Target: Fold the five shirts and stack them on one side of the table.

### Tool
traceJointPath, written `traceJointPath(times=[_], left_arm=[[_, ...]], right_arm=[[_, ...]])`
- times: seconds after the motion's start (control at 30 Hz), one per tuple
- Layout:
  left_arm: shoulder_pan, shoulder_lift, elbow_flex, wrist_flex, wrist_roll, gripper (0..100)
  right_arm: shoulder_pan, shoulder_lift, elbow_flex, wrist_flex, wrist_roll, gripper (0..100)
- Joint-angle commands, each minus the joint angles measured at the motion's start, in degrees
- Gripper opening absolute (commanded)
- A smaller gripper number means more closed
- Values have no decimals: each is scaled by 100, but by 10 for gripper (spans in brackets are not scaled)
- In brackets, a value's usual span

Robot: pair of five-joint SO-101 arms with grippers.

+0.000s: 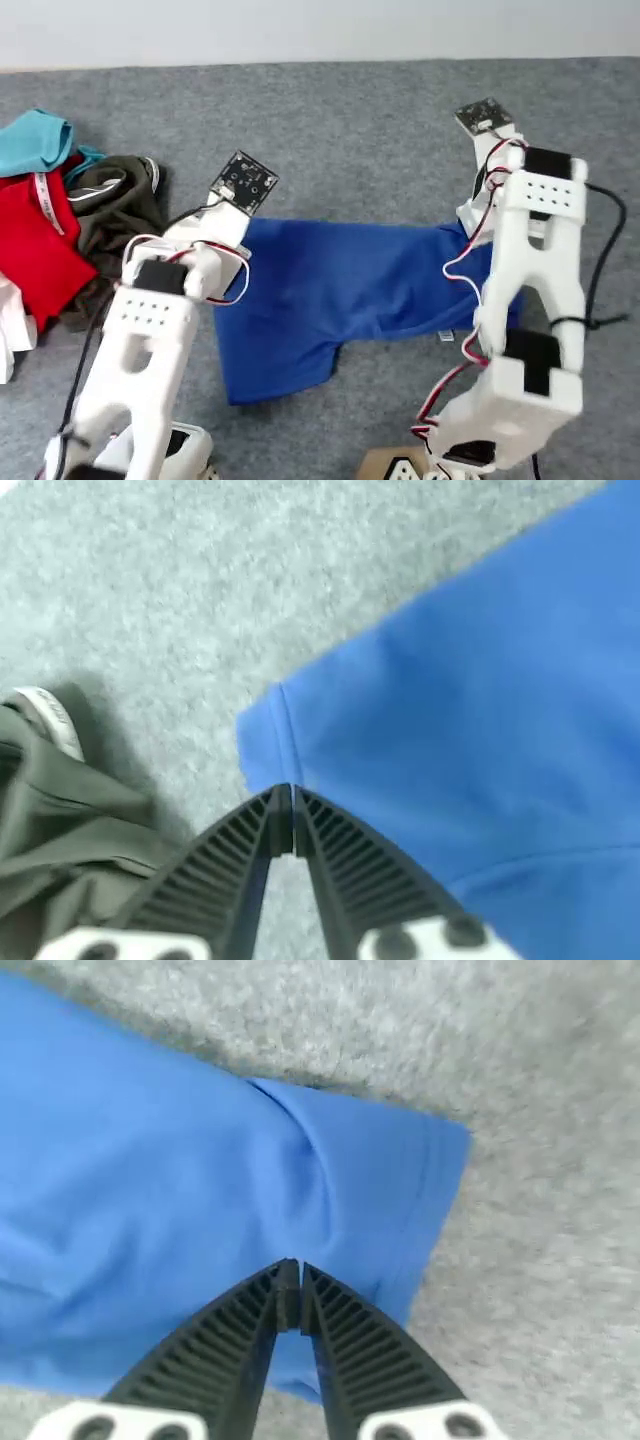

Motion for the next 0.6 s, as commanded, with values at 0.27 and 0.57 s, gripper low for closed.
traceJointPath(times=[0.27,0.57], left_arm=[[53,2681,-1938,88,70,6],[9,5090,-3960,1073,53,6]], right_arm=[[-189,330,-237,-338,-633,9],[-189,1270,-273,-1411,-677,9]])
